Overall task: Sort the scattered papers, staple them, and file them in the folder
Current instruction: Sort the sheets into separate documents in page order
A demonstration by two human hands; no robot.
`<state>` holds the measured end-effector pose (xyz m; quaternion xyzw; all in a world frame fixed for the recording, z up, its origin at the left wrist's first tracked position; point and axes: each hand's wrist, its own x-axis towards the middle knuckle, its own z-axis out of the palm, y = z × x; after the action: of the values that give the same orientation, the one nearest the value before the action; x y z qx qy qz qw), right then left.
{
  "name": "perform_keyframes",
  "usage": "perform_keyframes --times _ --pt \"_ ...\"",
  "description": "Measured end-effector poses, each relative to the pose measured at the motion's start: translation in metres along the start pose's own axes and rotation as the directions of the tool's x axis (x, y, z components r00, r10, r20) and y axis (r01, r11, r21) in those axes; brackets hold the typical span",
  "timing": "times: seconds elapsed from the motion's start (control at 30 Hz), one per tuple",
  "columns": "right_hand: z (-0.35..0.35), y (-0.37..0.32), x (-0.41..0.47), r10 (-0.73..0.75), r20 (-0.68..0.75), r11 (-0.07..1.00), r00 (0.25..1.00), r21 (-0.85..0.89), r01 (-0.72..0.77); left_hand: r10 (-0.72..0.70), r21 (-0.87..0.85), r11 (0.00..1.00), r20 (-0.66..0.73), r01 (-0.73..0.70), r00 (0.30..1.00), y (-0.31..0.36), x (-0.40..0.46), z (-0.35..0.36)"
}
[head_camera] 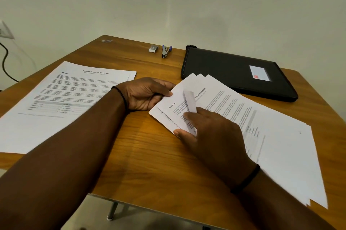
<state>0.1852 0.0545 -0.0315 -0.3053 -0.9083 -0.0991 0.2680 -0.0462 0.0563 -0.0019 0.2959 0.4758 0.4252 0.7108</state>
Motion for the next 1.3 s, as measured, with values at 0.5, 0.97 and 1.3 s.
perform_keyframes --times 0.5,0.97,1.3 --pt "0.004 0.005 -0.004 0.04 -0.185 0.987 0.982 0.159 -0.01 0.02 0.099 0.995 0.03 -0.023 0.999 0.0 0.001 -0.002" --pt "-0.016 0.032 0.008 0.39 -0.28 0.886 0.877 0.372 -0.275 0.006 0.017 1.0 0.111 -0.008 0.994 -0.001 0.007 -0.012" --pt "-0.001 0.011 0.003 0.006 0.083 0.993 0.997 0.114 -0.016 -0.002 0.024 1.0 0.082 0.0 0.997 -0.001 0.004 -0.009"
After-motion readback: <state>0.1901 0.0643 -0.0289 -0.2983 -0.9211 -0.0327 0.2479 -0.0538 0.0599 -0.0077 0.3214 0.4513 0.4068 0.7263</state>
